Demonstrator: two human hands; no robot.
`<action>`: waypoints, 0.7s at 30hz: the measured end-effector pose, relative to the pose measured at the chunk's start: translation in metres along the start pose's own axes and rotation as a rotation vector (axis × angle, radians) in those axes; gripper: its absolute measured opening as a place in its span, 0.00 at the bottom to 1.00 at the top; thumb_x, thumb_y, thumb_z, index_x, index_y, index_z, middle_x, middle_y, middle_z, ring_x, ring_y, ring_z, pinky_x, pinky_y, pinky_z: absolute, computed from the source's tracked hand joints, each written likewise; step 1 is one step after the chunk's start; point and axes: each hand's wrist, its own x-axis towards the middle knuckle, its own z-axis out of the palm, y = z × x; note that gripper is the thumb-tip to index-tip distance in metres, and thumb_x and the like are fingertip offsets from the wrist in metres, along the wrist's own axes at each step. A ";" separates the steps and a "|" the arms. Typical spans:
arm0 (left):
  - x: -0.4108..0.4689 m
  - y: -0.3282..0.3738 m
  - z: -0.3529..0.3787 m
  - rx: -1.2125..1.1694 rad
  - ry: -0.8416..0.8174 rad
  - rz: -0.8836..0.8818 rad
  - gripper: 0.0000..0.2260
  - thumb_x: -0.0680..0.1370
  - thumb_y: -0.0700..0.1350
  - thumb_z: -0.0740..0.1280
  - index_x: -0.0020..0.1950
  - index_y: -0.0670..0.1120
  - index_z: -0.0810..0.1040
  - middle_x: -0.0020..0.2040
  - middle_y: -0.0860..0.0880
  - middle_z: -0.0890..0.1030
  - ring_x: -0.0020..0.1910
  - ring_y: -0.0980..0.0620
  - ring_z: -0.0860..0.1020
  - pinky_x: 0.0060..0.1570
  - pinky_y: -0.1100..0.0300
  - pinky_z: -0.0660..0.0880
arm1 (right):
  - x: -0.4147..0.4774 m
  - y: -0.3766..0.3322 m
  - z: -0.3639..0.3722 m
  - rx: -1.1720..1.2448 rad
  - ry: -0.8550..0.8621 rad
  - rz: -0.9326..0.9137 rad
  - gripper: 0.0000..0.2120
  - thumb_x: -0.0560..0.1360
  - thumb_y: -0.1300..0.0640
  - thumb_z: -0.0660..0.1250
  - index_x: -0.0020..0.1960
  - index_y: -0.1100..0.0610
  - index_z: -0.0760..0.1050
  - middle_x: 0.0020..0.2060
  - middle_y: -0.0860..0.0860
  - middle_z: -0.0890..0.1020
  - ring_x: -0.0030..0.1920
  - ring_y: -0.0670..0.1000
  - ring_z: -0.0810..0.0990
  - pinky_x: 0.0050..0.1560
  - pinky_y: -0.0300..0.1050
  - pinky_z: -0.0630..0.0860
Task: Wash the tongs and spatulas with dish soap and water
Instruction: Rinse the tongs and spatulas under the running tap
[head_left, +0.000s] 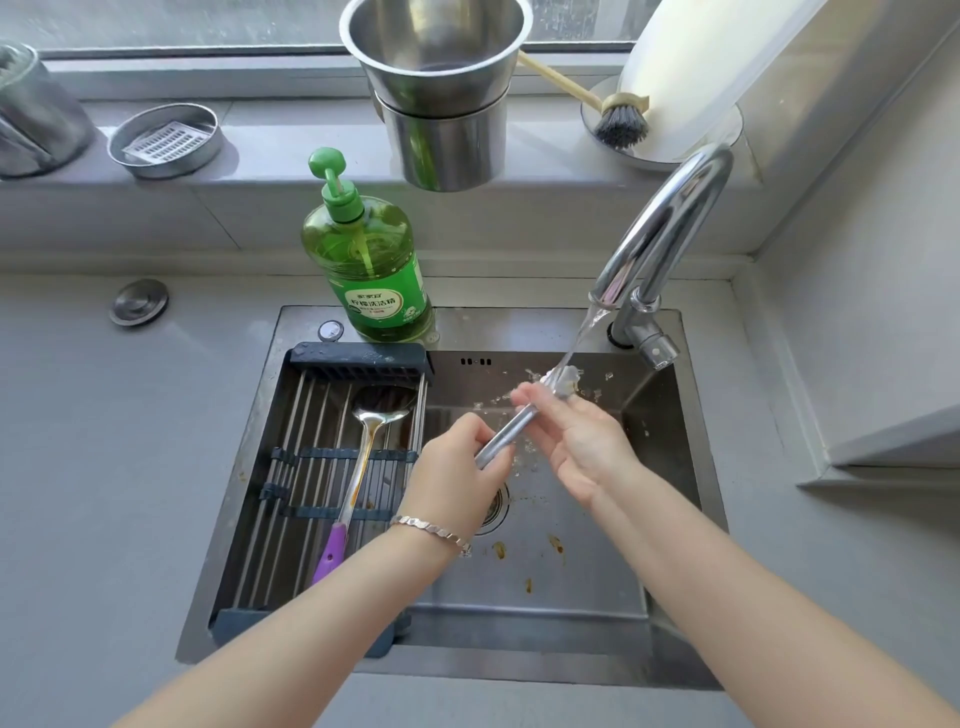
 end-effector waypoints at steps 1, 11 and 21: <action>0.000 -0.001 -0.001 -0.010 0.002 -0.007 0.06 0.75 0.44 0.66 0.42 0.44 0.72 0.34 0.48 0.77 0.32 0.51 0.73 0.35 0.58 0.71 | -0.002 0.002 0.001 -0.047 -0.017 0.014 0.02 0.73 0.67 0.67 0.46 0.64 0.75 0.36 0.56 0.82 0.34 0.47 0.83 0.37 0.39 0.82; -0.008 -0.011 -0.013 -0.018 0.011 -0.003 0.06 0.76 0.45 0.66 0.43 0.43 0.74 0.36 0.45 0.81 0.30 0.51 0.74 0.33 0.55 0.74 | -0.006 -0.001 0.006 -0.138 0.018 0.046 0.05 0.71 0.68 0.68 0.47 0.64 0.76 0.40 0.57 0.82 0.33 0.47 0.84 0.32 0.36 0.79; 0.011 0.002 -0.007 0.007 0.028 0.009 0.10 0.75 0.51 0.67 0.41 0.45 0.74 0.37 0.47 0.81 0.37 0.47 0.78 0.38 0.55 0.73 | -0.009 -0.002 0.008 -0.110 0.046 0.007 0.04 0.73 0.69 0.67 0.45 0.62 0.76 0.38 0.54 0.80 0.38 0.48 0.81 0.43 0.37 0.80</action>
